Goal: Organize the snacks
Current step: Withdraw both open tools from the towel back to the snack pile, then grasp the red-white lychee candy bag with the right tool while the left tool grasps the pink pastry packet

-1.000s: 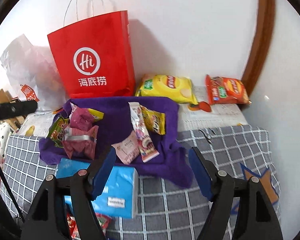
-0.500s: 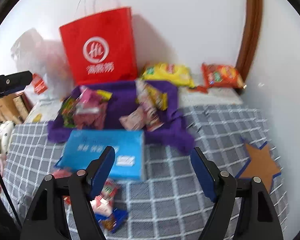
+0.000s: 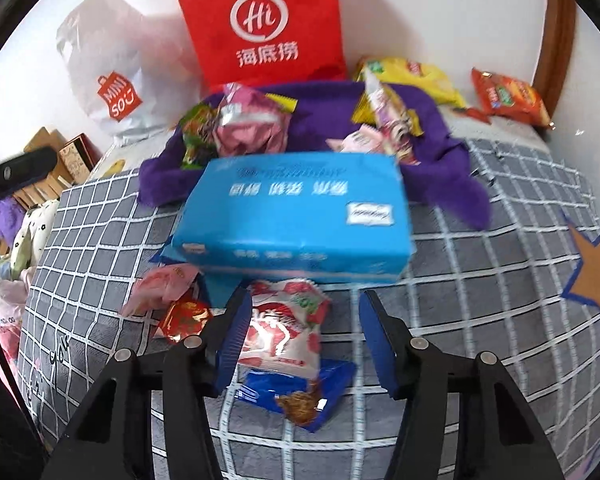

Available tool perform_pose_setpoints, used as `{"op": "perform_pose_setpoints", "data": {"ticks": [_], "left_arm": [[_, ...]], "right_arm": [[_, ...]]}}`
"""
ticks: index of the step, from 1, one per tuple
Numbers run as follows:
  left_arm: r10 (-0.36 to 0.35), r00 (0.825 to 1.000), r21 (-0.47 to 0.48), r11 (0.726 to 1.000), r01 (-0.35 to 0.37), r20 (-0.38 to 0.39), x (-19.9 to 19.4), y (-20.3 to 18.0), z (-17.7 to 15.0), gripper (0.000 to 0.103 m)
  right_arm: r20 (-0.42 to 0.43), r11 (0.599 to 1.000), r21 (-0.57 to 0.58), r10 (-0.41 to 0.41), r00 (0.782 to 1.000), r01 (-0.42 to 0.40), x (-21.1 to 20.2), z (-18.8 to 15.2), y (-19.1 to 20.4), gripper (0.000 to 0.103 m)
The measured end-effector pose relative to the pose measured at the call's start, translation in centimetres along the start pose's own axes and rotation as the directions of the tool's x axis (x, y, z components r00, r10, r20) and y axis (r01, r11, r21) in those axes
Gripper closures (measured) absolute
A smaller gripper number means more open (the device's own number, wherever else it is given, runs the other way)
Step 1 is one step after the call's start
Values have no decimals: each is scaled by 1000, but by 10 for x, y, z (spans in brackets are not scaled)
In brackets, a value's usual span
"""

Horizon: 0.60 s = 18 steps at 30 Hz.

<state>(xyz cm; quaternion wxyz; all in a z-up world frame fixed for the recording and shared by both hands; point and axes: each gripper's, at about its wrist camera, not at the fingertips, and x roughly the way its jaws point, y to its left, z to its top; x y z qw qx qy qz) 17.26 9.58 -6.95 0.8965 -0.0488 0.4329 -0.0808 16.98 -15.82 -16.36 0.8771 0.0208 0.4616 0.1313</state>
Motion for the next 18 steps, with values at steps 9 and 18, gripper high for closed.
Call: {"op": "perform_pose_setpoints", "data": {"ticks": [9,18], "left_arm": [[0,998,-46,999,-3,-56,16,15,-20,21],[-10,993,-22,1000,7,-117,38,3,-35,21]], "right_arm": [[-78,998,-39,-59,995,56,36,-2,18,46],[-48,996,-74,-44,998,40,23,-8,12,57]]}}
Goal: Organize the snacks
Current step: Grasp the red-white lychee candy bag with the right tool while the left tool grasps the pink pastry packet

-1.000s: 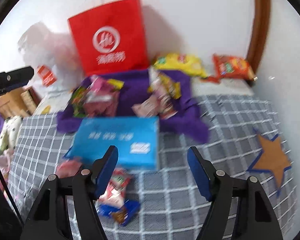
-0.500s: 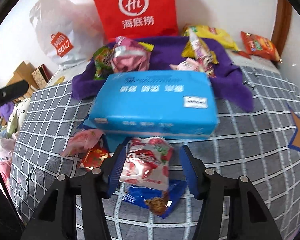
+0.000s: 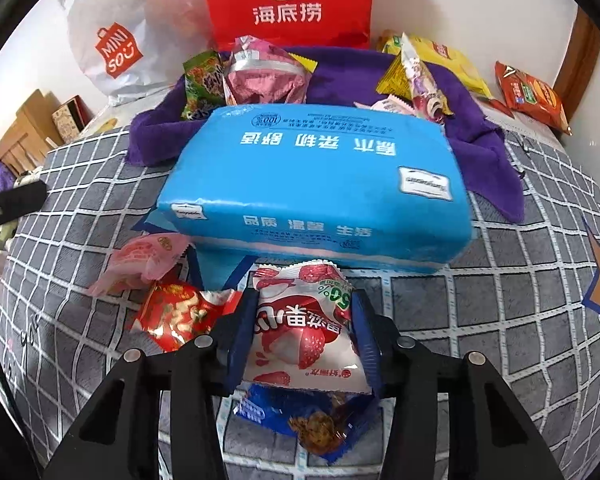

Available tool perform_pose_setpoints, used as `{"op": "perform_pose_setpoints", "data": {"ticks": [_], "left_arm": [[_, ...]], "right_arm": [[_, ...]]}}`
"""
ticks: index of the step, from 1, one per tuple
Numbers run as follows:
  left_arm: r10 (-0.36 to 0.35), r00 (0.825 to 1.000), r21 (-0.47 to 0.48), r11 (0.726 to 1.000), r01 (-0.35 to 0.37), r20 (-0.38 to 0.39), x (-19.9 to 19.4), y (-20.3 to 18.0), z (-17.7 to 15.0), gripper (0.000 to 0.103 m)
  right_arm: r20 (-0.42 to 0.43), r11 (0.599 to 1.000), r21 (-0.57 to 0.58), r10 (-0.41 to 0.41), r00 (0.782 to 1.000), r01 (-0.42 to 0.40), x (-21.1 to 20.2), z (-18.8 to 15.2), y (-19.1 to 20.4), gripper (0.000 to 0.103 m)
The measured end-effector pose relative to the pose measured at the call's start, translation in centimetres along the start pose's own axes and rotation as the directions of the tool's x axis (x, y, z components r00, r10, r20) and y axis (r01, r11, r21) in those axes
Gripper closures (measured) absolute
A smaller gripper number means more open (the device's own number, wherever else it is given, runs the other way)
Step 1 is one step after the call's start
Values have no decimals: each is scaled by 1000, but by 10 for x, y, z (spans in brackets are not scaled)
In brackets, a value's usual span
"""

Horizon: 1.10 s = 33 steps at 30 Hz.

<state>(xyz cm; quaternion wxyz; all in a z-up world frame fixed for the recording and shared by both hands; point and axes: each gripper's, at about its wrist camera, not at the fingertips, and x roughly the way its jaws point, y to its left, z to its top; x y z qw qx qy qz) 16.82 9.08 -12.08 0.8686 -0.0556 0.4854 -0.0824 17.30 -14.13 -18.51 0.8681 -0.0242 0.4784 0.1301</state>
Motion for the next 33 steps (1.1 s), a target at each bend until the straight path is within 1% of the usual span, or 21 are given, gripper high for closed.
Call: {"op": "perform_pose_setpoints", "data": {"ticks": [4,7,10,13,14,16,18,20,21,22,24,27,29,30,32,33], "left_arm": [[-11,999,38,999,12,-32,15,-16,-5,21],[-4,998,111,994,11,-62,27,-34,-12,21],[14,997,162,987,-1,-77,41,-46,-18,21],[23,995,175,985,-6,-97,54,-52,-19,21],[30,994,178,984,-11,-106,59,-54,-18,23],[38,992,175,984,-17,-119,67,-56,-17,36],[49,993,179,983,-29,-106,71,-57,-14,37],[63,994,195,980,-44,-94,73,-61,-13,47],[75,993,199,978,-56,-88,72,-61,-13,56],[82,993,195,979,-64,-87,70,-60,-14,56],[75,993,180,982,-57,-91,65,-57,-17,56],[124,989,149,983,-111,-83,55,-41,-28,56],[129,989,116,986,-119,-79,49,-30,-38,56],[123,991,118,986,-115,-59,44,-29,-42,55],[62,997,151,987,-56,-36,39,-29,-51,47],[57,998,165,985,-50,-36,39,-27,-55,38]], "right_arm": [[35,1000,3,8,999,-8,-17,-7,-12,57],[65,1000,21,6,998,-7,-30,-11,-30,56],[75,999,48,-27,997,24,-35,-16,-54,56],[71,995,87,-46,996,40,-33,-22,-81,56],[68,994,102,-52,996,45,-31,-24,-89,56],[67,991,124,-62,996,54,-25,-28,-100,56],[61,989,139,-56,997,47,-18,-30,-109,56],[59,990,140,-43,997,34,-12,-30,-111,56],[62,990,135,-42,997,33,-10,-29,-111,56],[65,991,130,-43,997,34,-9,-29,-110,56],[77,993,109,-43,996,35,-7,-27,-107,56],[86,995,100,-24,996,15,-6,-25,-107,56],[89,996,90,-18,996,10,-5,-24,-106,56],[93,997,82,-18,996,10,-3,-24,-104,56],[102,997,77,-15,995,7,-2,-24,-103,56],[111,997,78,-10,994,2,-2,-24,-103,55]]}}
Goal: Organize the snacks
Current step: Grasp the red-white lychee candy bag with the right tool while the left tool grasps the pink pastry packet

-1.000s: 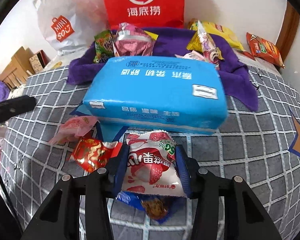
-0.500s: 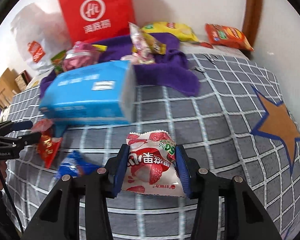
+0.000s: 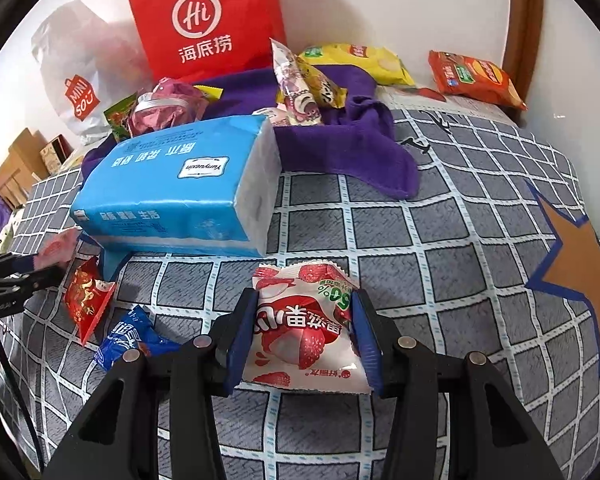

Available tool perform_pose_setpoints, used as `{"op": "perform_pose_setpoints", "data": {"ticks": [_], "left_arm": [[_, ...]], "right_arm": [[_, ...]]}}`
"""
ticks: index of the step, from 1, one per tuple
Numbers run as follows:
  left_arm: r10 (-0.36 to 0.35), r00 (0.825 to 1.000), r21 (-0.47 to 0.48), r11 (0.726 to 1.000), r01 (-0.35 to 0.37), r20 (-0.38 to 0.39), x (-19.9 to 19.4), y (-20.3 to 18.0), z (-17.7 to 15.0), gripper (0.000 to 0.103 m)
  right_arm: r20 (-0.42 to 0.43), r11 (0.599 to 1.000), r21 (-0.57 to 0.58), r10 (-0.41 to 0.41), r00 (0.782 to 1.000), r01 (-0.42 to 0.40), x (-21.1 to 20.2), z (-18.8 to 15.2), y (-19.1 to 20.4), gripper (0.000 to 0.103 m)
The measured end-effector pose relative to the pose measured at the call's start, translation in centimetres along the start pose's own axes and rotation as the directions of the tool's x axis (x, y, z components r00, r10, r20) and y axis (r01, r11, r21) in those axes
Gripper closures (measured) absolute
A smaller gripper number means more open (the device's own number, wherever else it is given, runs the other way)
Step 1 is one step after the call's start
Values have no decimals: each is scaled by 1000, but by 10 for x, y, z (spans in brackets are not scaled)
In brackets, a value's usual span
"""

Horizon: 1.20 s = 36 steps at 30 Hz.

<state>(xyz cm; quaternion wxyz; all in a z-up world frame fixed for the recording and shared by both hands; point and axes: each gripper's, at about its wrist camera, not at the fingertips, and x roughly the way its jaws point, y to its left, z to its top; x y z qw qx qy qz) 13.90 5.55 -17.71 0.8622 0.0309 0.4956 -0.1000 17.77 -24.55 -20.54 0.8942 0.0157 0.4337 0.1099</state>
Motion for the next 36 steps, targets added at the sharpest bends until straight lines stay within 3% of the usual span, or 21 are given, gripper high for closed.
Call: {"op": "perform_pose_setpoints", "data": {"ticks": [3,8,10,11,12,19,36], "left_arm": [[47,998,21,999,-48,30,-3,0,-3,37],[30,1000,27,999,-30,-3,11,-2,12,33],[39,999,27,999,-40,27,11,-3,12,35],[38,999,19,999,-39,36,11,-3,10,40],[46,997,12,999,-46,58,9,-2,9,57],[88,988,8,996,-90,129,8,-6,-2,58],[66,989,-39,997,-61,133,8,0,-3,55]], "right_arm": [[7,1000,13,14,1000,-14,0,-1,-3,55],[7,999,28,18,1000,-18,-1,-4,-9,52],[10,999,33,17,1000,-17,0,-5,-10,50],[16,999,35,15,1000,-15,0,-6,-11,48],[31,999,42,4,1000,-6,0,-7,-12,48],[49,999,40,-21,999,19,2,-7,-11,48],[46,999,39,34,998,-36,1,-9,-15,44]]}}
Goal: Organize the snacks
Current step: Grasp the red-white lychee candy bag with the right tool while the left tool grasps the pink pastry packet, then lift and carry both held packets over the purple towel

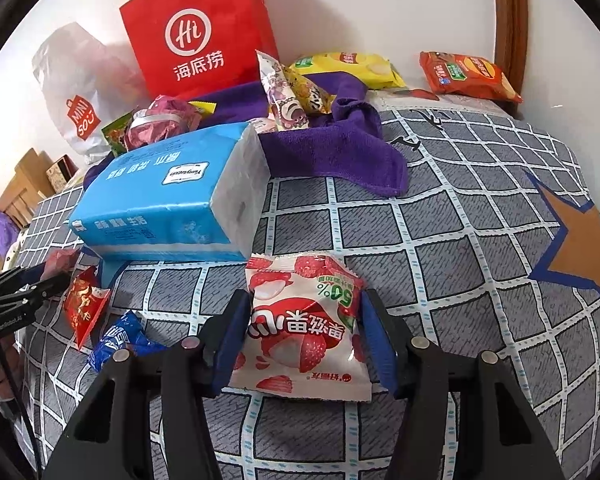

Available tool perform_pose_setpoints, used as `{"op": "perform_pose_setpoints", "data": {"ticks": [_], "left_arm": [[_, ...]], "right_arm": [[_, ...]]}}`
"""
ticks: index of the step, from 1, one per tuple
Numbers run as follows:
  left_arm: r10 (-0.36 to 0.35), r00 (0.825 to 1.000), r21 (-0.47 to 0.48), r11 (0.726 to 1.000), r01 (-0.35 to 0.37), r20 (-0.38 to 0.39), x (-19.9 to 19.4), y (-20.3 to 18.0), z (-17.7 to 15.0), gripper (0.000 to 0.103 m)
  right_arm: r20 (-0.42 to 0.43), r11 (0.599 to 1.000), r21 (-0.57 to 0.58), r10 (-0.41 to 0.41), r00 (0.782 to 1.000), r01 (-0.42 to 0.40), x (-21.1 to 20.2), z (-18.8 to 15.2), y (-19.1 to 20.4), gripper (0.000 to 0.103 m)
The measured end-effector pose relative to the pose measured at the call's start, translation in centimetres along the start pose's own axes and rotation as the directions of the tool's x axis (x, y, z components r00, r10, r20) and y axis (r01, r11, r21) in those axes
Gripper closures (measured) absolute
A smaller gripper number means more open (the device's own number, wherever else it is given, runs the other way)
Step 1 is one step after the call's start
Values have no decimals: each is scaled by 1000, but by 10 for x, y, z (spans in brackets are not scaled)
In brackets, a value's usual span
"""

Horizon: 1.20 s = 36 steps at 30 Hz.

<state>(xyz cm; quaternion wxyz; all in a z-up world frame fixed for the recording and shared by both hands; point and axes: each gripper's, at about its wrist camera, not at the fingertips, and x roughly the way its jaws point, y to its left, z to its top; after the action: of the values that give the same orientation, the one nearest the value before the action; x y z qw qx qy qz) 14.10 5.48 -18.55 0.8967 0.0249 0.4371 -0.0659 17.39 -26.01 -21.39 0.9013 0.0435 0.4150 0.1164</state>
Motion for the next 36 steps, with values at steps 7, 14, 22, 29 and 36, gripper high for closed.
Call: {"op": "perform_pose_setpoints", "data": {"ticks": [7,14,22,29,36], "left_arm": [[7,1000,6,1000,-7,0,0,-1,0,55],[35,999,8,999,-35,-22,-5,-4,0,58],[-20,999,-13,1000,20,-35,-31,-9,1,58],[-65,998,4,998,65,-26,-48,-35,24,58],[-147,989,9,989,147,1,-59,-57,63,58]], "right_arm": [[-18,994,-81,-76,997,75,5,-1,16,39],[-15,995,-71,-66,998,65,1,0,10,52],[-20,999,4,41,999,-41,-23,6,6,53],[40,995,-81,65,997,-62,-56,23,33,53],[90,989,-127,90,992,-78,-80,56,46,53]]}}
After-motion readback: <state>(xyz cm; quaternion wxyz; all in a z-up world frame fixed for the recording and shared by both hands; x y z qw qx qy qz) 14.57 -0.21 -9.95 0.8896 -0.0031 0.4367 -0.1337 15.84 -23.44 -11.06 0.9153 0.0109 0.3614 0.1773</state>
